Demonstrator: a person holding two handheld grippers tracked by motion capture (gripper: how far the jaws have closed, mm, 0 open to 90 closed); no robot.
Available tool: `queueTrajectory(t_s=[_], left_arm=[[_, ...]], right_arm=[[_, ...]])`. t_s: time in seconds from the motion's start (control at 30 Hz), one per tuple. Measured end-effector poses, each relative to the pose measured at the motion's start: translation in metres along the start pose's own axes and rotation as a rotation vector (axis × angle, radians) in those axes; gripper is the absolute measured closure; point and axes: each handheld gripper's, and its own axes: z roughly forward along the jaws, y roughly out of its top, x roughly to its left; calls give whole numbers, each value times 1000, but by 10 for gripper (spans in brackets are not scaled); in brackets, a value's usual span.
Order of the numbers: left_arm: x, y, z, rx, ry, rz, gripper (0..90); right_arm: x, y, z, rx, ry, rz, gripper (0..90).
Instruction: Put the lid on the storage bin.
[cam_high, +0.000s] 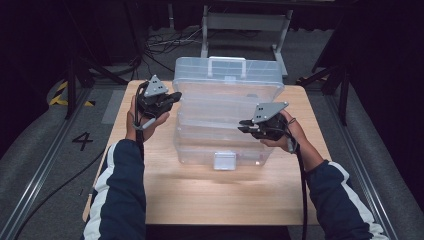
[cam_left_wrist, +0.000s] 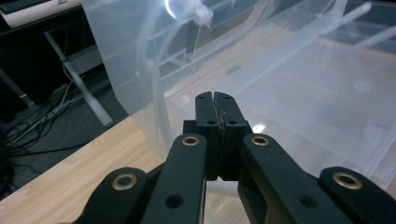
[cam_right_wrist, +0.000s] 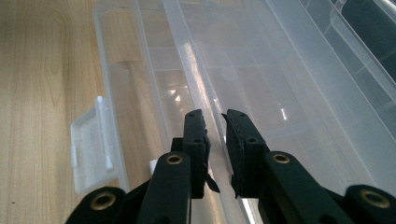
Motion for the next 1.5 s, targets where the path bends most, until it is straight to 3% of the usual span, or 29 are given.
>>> queueTrajectory(t_s=[0.27, 0.5, 1.17, 1.5], left_arm=[[7, 4, 1, -8, 11, -18, 900], [6, 3, 1, -5, 3, -19, 900], [1, 1, -4, 19, -9, 15, 899], [-2, 2, -7, 41, -1, 56, 900]], right_arm=[[4, 0, 0, 11, -14, -10, 789], [7, -1, -2, 17, -30, -17, 790], [6, -23, -35, -14, -72, 30, 834], [5, -37, -49, -19, -94, 57, 835]])
